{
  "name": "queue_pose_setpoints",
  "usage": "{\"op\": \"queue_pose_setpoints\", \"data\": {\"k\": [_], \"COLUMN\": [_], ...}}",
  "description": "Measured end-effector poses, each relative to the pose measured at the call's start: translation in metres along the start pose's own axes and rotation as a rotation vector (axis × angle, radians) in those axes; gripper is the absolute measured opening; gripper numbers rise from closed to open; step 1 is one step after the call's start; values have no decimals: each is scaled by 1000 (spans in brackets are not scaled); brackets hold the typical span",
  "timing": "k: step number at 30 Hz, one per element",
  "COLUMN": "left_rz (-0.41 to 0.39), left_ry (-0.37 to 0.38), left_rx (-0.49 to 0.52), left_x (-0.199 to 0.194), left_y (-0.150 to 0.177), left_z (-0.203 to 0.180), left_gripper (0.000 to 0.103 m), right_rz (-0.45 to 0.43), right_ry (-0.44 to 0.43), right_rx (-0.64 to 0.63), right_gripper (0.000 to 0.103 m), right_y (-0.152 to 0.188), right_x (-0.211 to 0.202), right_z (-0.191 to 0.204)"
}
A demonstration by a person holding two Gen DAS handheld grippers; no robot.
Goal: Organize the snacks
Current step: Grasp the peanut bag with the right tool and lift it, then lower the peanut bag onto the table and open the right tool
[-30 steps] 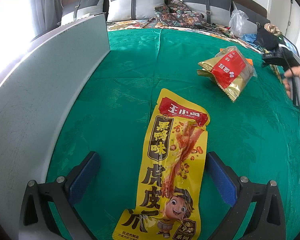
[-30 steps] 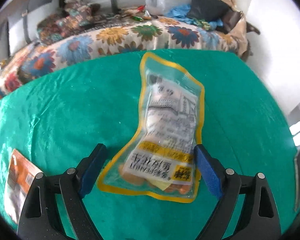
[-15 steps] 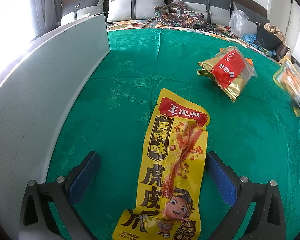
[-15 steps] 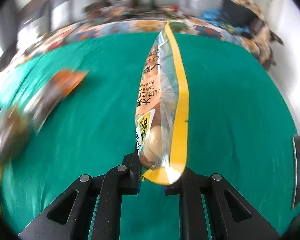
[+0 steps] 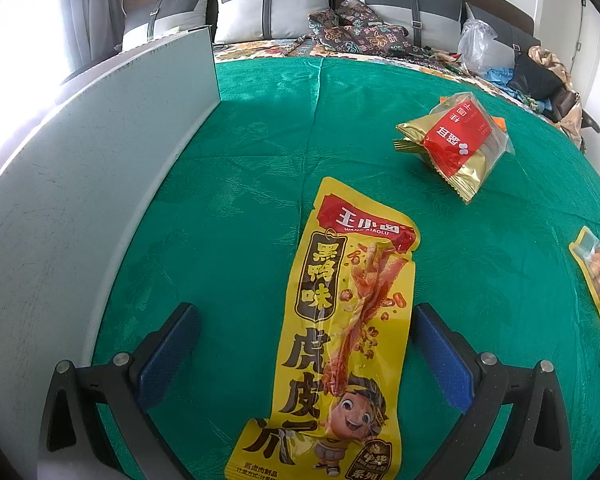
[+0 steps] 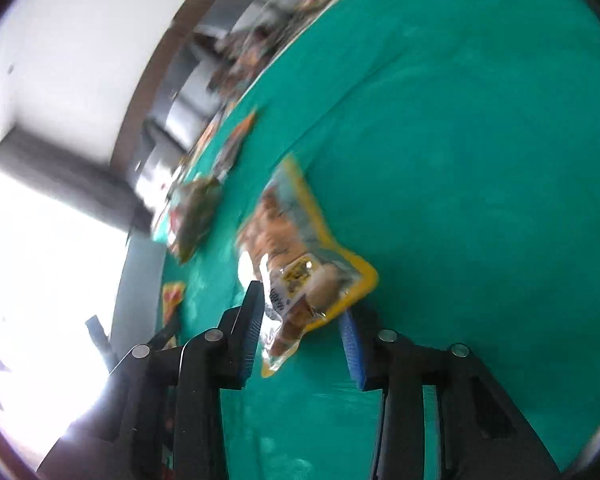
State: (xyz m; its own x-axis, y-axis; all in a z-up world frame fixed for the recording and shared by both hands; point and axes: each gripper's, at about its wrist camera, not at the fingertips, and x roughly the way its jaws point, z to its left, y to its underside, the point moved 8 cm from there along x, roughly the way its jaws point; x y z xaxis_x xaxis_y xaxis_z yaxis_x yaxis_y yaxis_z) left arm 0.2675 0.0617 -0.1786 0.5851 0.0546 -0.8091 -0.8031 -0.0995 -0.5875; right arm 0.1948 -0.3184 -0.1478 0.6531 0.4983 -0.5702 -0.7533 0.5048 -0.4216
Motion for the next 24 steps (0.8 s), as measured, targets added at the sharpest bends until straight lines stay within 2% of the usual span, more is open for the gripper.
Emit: {"op": "queue_pose_setpoints", "data": {"k": [2,5,7,9,12,14,15,16,18,24], "left_rz": [0,0,0,0,0,0,0,0,-1,0], "left_ry": [0,0,0,0,0,0,0,0,1,-1], "left_rx": [0,0,0,0,0,0,0,0,-1,0], "left_x": [0,0,0,0,0,0,0,0,0,0], "left_y": [0,0,0,0,0,0,0,0,0,0], "left_z": [0,0,0,0,0,0,0,0,0,0], "left_gripper": [103,103,103,103,103,103,103,103,103,103], "right_rz": [-28,-61,-16,71,146,193,190,149,80,104], "right_ry": [75,202,225,240,332,400,426,400,400,398], "right_rx": [-51,-260,-414,-569,-745,-812,-825,-794,-791,-804], "right_gripper": [65,73,74,74,75,75,80,83,88,94], "right_y": [-7,-18,-20,-14,3,16,20,17,14,6], "right_x": [-16,-33,-24,0,41,69,75,75,72,75], "right_z": [-3,16,42,67,76,70,64,62,58,53]}}
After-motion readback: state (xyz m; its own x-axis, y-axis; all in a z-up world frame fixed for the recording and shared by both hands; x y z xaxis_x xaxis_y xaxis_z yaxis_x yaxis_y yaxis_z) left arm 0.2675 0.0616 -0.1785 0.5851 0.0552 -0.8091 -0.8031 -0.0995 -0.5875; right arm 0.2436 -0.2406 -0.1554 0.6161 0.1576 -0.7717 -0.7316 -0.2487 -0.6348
